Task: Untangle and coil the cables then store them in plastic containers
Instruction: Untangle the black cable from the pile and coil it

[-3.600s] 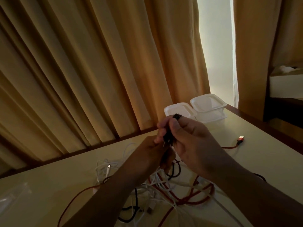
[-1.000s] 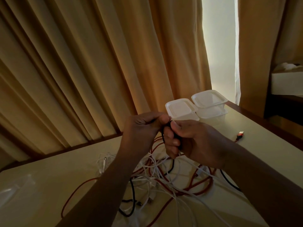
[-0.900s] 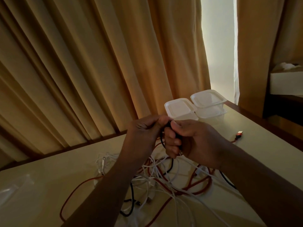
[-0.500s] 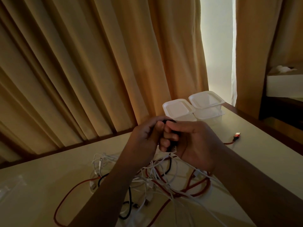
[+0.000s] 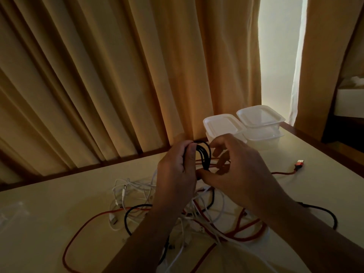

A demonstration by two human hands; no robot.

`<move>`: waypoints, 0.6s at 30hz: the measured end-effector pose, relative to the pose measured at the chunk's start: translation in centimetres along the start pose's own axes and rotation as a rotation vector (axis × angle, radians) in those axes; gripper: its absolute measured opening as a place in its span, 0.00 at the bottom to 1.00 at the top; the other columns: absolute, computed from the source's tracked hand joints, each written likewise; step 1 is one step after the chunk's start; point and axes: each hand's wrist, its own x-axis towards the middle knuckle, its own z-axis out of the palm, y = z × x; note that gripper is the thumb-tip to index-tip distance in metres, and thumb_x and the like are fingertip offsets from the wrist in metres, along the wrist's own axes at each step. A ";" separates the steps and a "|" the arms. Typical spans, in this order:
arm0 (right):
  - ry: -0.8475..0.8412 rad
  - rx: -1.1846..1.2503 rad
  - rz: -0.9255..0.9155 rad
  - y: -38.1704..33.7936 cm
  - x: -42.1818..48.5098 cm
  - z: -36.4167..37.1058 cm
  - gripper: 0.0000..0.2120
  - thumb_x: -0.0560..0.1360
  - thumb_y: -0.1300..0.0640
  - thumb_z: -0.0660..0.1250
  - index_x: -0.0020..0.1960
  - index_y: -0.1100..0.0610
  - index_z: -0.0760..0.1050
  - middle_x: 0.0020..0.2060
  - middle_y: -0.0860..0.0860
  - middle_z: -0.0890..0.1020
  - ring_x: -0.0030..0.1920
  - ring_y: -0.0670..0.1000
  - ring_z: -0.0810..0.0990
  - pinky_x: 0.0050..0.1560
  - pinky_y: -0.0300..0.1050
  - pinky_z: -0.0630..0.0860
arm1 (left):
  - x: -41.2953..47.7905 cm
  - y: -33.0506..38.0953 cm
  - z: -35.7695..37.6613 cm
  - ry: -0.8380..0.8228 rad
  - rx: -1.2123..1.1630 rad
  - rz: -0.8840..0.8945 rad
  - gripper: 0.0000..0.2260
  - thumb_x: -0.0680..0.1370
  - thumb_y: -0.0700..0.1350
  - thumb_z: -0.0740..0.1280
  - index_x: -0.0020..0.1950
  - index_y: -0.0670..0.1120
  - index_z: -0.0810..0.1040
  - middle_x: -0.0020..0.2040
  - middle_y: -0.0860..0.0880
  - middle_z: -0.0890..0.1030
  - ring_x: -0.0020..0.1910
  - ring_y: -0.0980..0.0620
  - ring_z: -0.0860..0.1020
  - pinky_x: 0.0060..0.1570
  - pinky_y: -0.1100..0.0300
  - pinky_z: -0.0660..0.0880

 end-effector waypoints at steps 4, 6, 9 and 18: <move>0.051 -0.103 -0.122 0.2 -0.4 0.2 0.10 0.75 0.47 0.72 0.52 0.51 0.79 0.40 0.40 0.82 0.38 0.39 0.81 0.41 0.35 0.81 | 0.1 -0.8 -0.3 0.002 -0.010 -0.079 0.14 0.84 0.58 0.57 0.56 0.54 0.79 0.39 0.54 0.81 0.39 0.52 0.81 0.38 0.46 0.79; 0.043 -0.127 -0.215 0.5 -0.3 0.3 0.08 0.79 0.50 0.68 0.51 0.53 0.81 0.38 0.43 0.83 0.36 0.42 0.81 0.38 0.41 0.82 | 0.2 -0.9 -0.5 -0.013 0.001 -0.131 0.13 0.84 0.58 0.56 0.54 0.55 0.78 0.37 0.53 0.80 0.38 0.53 0.81 0.40 0.45 0.80; 0.099 -0.128 -0.249 1.5 0.3 -0.3 0.04 0.79 0.56 0.68 0.51 0.55 0.79 0.39 0.46 0.83 0.38 0.44 0.82 0.39 0.44 0.83 | 0.3 -1.2 -0.6 -0.078 0.026 -0.210 0.12 0.85 0.57 0.56 0.53 0.57 0.78 0.39 0.55 0.80 0.39 0.58 0.79 0.42 0.50 0.81; 0.048 0.058 0.024 1.8 0.5 1.6 0.02 0.81 0.55 0.67 0.52 0.49 0.78 0.41 0.39 0.82 0.43 0.35 0.81 0.41 0.25 0.74 | -0.2 0.8 0.7 -0.057 -0.548 -0.521 0.13 0.86 0.52 0.59 0.49 0.50 0.81 0.36 0.52 0.78 0.38 0.51 0.76 0.43 0.48 0.77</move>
